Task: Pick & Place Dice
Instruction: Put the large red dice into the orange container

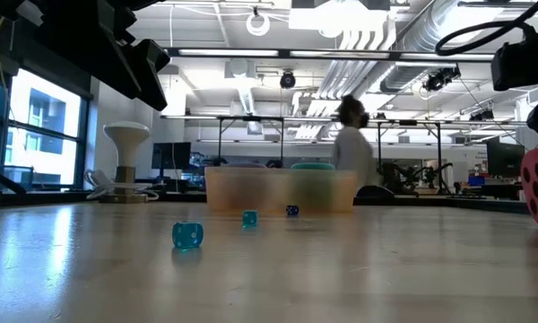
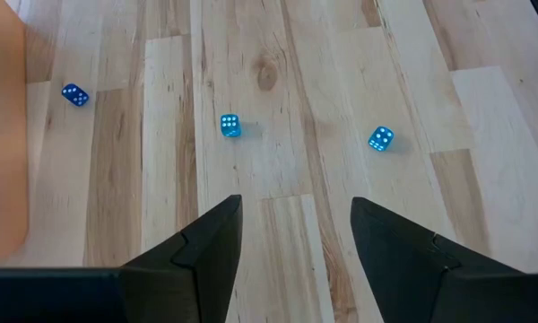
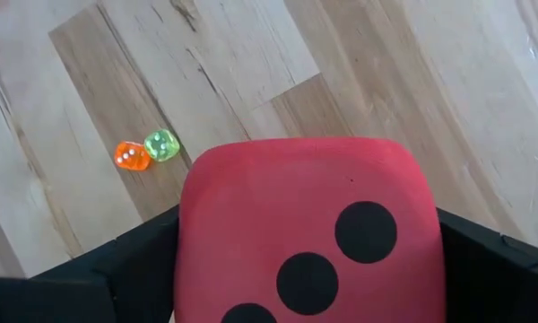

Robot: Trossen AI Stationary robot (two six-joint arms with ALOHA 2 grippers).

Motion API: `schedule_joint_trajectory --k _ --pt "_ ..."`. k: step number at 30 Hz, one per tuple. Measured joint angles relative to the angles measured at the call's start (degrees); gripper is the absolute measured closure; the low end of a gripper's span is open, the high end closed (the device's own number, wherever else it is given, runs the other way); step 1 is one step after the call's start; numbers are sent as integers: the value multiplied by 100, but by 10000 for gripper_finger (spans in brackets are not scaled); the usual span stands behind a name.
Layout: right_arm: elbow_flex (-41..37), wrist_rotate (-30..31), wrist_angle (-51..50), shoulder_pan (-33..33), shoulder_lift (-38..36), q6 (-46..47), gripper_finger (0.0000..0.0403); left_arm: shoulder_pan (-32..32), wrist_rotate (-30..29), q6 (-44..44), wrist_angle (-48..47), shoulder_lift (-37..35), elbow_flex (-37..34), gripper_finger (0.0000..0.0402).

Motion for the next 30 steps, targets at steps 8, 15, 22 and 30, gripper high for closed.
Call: schedule_joint_trajectory --k 8,15,22,30 --pt "-17 37 179 -50 0 -348 43 -1 0 -28 2 0 0 201" --pt "-20 -65 490 -496 0 -1069 47 -1 0 -31 4 0 0 201" --pt "-56 -357 1790 -1411 -87 -2649 44 2 -2 9 54 0 0 201" --pt "-34 -1958 4121 -2757 -107 -4691 39 2 -2 73 105 0 0 201"
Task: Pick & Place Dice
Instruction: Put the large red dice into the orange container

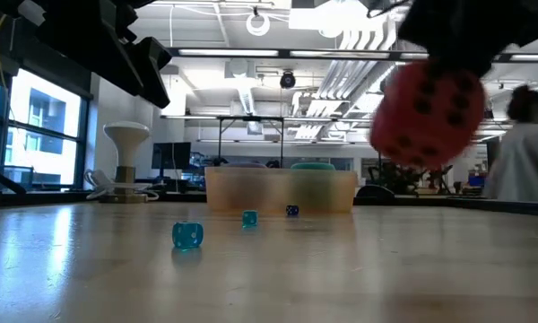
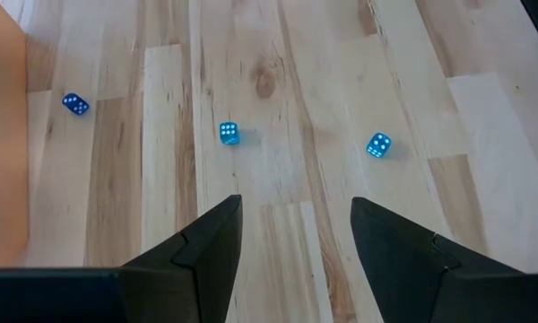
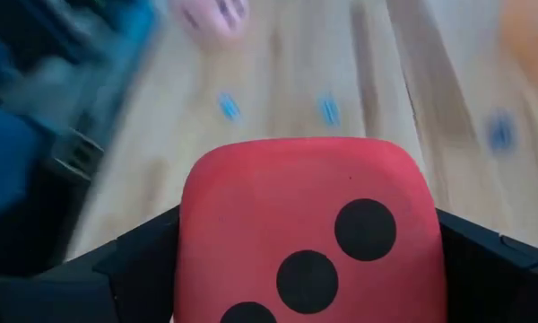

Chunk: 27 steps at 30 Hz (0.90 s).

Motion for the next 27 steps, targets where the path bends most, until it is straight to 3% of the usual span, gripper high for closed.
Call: schedule_joint_trajectory --k 5,14,22,27 --pt "100 -1003 988 -888 29 -922 42 1 0 36 101 0 0 201" --pt "1214 -1055 700 -1939 1154 -1421 38 247 -37 38 131 0 0 201" --pt "2577 -1023 140 -2362 2524 -1905 37 302 -31 12 133 0 0 201" --pt "3360 -688 -242 -2598 3197 -1997 37 293 9 31 131 0 0 201"
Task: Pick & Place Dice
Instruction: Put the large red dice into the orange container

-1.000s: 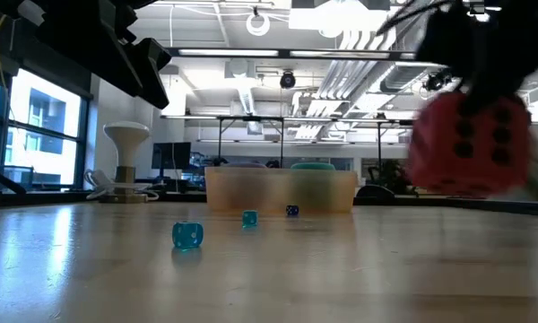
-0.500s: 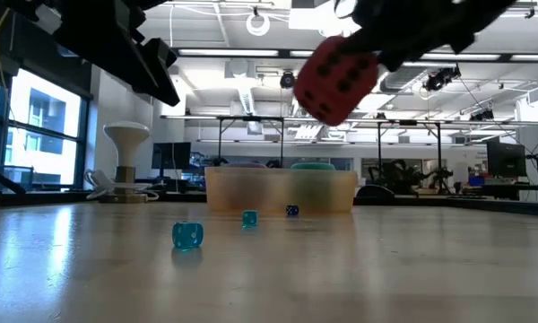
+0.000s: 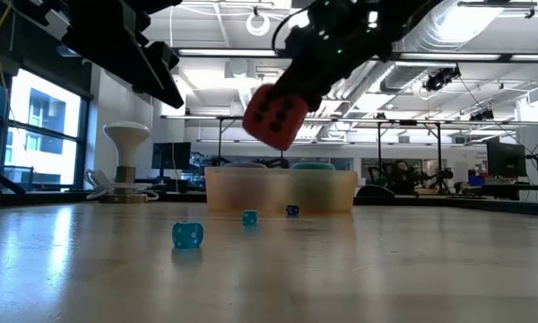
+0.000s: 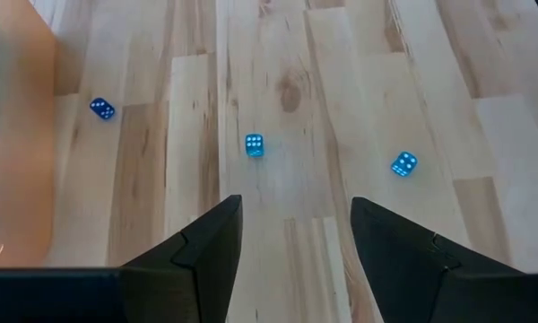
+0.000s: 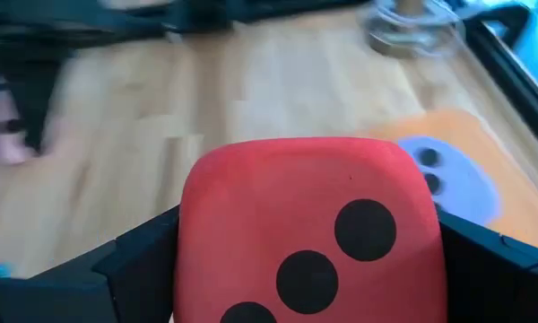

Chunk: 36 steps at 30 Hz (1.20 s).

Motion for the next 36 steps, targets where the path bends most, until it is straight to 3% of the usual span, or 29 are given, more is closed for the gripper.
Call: schedule_joint_trajectory --k 9,26,36 --pt "326 813 -441 -259 608 189 37 0 265 3 -19 0 0 201" --pt "322 1333 -1006 -41 615 575 10 0 267 4 -22 0 0 201" --pt "298 1831 -1015 9 600 -117 4 0 267 7 -26 0 0 201"
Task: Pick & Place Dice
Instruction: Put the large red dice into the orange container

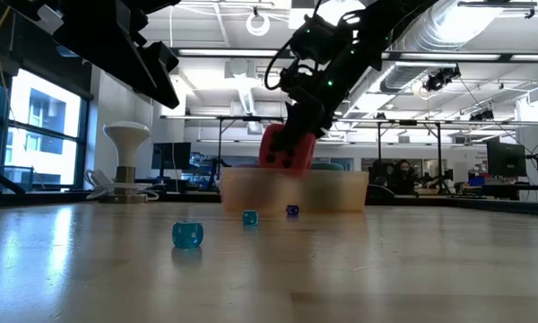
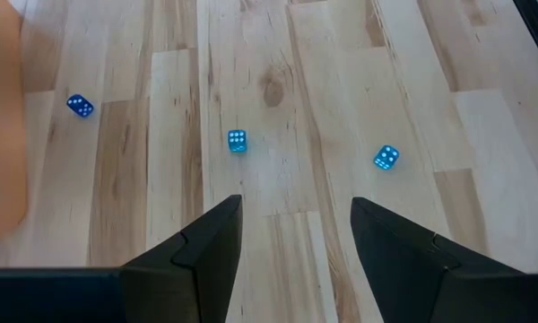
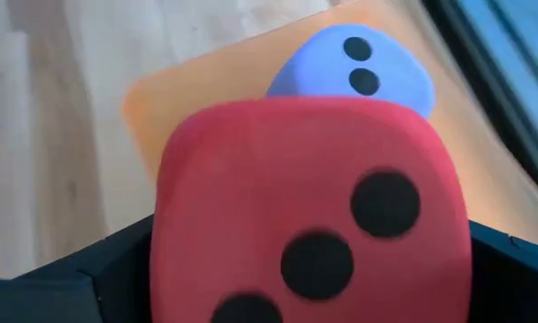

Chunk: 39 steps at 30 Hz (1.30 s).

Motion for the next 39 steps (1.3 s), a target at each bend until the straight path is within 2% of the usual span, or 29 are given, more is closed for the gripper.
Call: schedule_joint_trajectory --k 6,14,19,25,29,34,39 --pt "0 354 232 4 0 344 3 0 0 9 2 0 0 201" --pt "4 130 133 71 -2 315 3 0 15 7 0 0 0 201" --pt "11 -173 -125 104 -7 -250 3 0 15 4 0 0 0 201" --pt "12 -109 18 138 -9 -356 3 0 13 0 0 0 0 201" --pt "13 -94 -8 209 -11 -793 3 0 12 0 0 0 0 201" --pt "13 241 24 302 -11 -1036 3 0 10 0 2 0 0 201" --pt "15 -408 192 292 -13 -1531 3 0 9 -2 0 0 0 201"
